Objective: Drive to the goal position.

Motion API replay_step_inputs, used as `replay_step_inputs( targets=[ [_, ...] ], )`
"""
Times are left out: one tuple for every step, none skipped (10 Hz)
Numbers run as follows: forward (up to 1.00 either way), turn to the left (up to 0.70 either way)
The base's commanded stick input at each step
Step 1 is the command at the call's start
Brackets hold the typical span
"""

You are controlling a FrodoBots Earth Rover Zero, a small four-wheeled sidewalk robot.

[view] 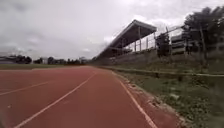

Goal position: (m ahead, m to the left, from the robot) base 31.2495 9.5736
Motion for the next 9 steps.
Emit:
replay_step_inputs(
  targets=[
    [0.7, 0.0],
    [0.7, 0.0],
    [0.7, 0.0],
    [0.7, 0.0],
    [0.7, 0.0],
    [0.7, 0.0],
    [0.7, 0.0],
    [0.7, 0.0],
    [0.7, 0.0]
  ],
)
